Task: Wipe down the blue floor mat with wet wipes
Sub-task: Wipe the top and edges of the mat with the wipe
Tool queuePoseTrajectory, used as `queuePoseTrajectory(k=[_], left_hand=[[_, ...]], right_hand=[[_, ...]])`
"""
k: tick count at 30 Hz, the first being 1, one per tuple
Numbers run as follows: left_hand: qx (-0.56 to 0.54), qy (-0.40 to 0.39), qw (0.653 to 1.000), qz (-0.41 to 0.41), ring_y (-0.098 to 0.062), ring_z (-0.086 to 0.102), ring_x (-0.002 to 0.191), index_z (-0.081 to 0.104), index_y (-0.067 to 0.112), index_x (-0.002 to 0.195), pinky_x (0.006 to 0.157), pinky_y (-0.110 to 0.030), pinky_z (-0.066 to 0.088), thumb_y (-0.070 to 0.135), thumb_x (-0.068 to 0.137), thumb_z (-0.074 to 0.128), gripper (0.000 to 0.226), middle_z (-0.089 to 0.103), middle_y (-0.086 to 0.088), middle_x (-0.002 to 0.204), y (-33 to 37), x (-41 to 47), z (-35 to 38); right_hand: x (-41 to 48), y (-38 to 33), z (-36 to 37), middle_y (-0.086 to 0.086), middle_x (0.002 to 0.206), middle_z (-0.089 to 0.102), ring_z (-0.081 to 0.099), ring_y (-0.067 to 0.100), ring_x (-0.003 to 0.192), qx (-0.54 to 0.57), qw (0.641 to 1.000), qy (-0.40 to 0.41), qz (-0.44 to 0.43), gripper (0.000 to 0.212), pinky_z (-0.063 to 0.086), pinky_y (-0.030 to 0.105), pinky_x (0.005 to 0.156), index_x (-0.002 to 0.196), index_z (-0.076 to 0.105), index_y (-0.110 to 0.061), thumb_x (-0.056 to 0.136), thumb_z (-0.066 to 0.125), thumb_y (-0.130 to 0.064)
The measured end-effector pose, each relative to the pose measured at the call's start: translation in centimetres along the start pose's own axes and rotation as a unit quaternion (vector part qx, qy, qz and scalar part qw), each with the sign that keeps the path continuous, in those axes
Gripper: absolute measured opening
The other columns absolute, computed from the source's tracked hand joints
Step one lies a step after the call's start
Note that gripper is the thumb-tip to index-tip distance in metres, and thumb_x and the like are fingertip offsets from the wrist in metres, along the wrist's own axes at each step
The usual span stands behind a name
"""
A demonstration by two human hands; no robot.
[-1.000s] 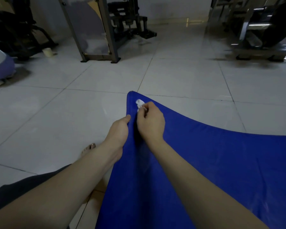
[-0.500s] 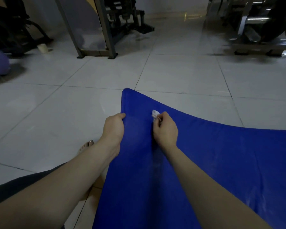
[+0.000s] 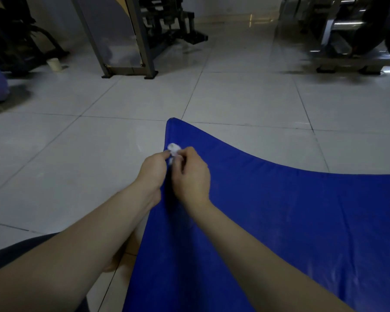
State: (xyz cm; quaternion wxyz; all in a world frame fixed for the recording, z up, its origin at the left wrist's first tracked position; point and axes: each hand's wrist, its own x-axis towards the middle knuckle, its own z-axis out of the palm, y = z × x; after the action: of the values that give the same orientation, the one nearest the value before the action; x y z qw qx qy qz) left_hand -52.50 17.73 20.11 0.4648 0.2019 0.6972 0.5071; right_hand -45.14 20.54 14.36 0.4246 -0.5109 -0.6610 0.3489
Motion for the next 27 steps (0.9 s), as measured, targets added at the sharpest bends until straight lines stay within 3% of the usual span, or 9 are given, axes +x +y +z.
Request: queuePoseTrajectory(k=[3,7,9,11,14,17,20,23,27], left_hand=[[-0.023,-0.007,1.0,-0.016,-0.015,0.068,0.083,0.075,0.015,0.086,0.074,-0.027,0.05,0.026,0.1,0.057,0.025,0.075,0.002,0.077,0.1,0.4,0.0],[-0.02,0.001,1.0,-0.018,-0.017,0.069,0.094,0.076,0.017,0.101,0.083,-0.031,0.053,0.026,0.1,0.054,0.024,0.078,-0.003,0.095,0.2,0.7,0.2],[-0.021,0.014,0.999,-0.027,-0.023,0.069,0.094,0.075,0.015,0.109,0.087,-0.038,0.054,0.03,0.1,0.054,0.027,0.077,-0.007,0.1,0.4,1.0,0.3],[-0.022,0.022,0.999,-0.032,-0.025,0.068,0.089,0.073,0.013,0.11,0.078,-0.037,0.055,0.03,0.101,0.054,0.027,0.075,-0.008,0.099,0.6,1.2,0.3],[-0.024,0.02,0.999,-0.035,-0.023,0.065,0.082,0.073,0.014,0.104,0.07,-0.034,0.054,0.027,0.103,0.053,0.023,0.073,-0.005,0.093,0.5,1.9,0.1],[-0.023,0.006,0.999,-0.043,-0.025,0.067,0.086,0.073,0.014,0.106,0.075,-0.037,0.056,0.028,0.102,0.055,0.023,0.074,-0.006,0.098,0.2,2.3,0.1],[-0.016,-0.002,0.999,-0.045,-0.025,0.068,0.092,0.073,0.015,0.11,0.08,-0.039,0.057,0.031,0.102,0.057,0.024,0.075,-0.007,0.105,0.2,2.5,-0.2],[-0.009,-0.026,0.999,-0.047,-0.025,0.07,0.098,0.072,0.015,0.115,0.078,-0.038,0.059,0.035,0.103,0.056,0.028,0.076,-0.006,0.109,0.6,2.9,-0.6],[0.01,-0.063,0.996,-0.068,-0.023,0.071,0.088,0.072,0.015,0.112,0.077,-0.038,0.059,0.04,0.105,0.051,0.034,0.076,-0.007,0.105,0.9,2.9,-0.8]], right_hand=[[-0.3,-1.2,0.4,-0.007,0.071,0.054,0.047,0.009,0.058,-0.066,0.995,-0.014,-0.072,0.033,0.029,0.024,0.052,0.085,0.049,-0.017,0.108,0.04,-0.04],[0.5,0.2,-0.2,-0.002,0.071,0.054,0.048,0.016,0.055,-0.114,0.985,0.032,-0.123,0.034,0.037,0.033,0.05,0.082,0.046,-0.015,0.107,0.043,-0.039],[0.9,1.6,-0.4,-0.002,0.068,0.053,0.045,0.014,0.054,-0.111,0.988,0.04,-0.102,0.033,0.034,0.03,0.049,0.08,0.042,-0.017,0.105,0.046,-0.037],[1.4,4.4,-0.9,-0.004,0.066,0.051,0.042,0.011,0.053,-0.106,0.992,0.044,-0.042,0.035,0.029,0.028,0.048,0.077,0.037,-0.02,0.105,0.047,-0.038],[1.4,10.7,-2.4,-0.006,0.074,0.057,0.052,0.017,0.062,-0.144,0.987,0.033,0.067,0.03,0.035,0.032,0.054,0.081,0.042,-0.015,0.103,0.047,-0.034],[0.4,15.1,-3.7,-0.011,0.074,0.048,0.051,0.02,0.07,-0.162,0.973,0.024,0.162,0.028,0.029,0.031,0.052,0.085,0.044,-0.013,0.105,0.045,-0.032],[0.9,14.5,-3.4,-0.006,0.072,0.045,0.049,0.021,0.069,-0.11,0.967,0.034,0.228,0.033,0.026,0.03,0.05,0.081,0.042,-0.014,0.107,0.042,-0.035],[1.5,10.8,-1.9,-0.008,0.07,0.047,0.043,0.01,0.059,-0.052,0.979,0.049,0.191,0.034,0.025,0.028,0.049,0.083,0.046,-0.01,0.106,0.044,-0.034],[1.0,5.6,-0.6,-0.009,0.07,0.053,0.047,0.008,0.06,0.012,0.99,0.037,0.133,0.024,0.032,0.027,0.05,0.081,0.049,-0.012,0.101,0.05,-0.024]])
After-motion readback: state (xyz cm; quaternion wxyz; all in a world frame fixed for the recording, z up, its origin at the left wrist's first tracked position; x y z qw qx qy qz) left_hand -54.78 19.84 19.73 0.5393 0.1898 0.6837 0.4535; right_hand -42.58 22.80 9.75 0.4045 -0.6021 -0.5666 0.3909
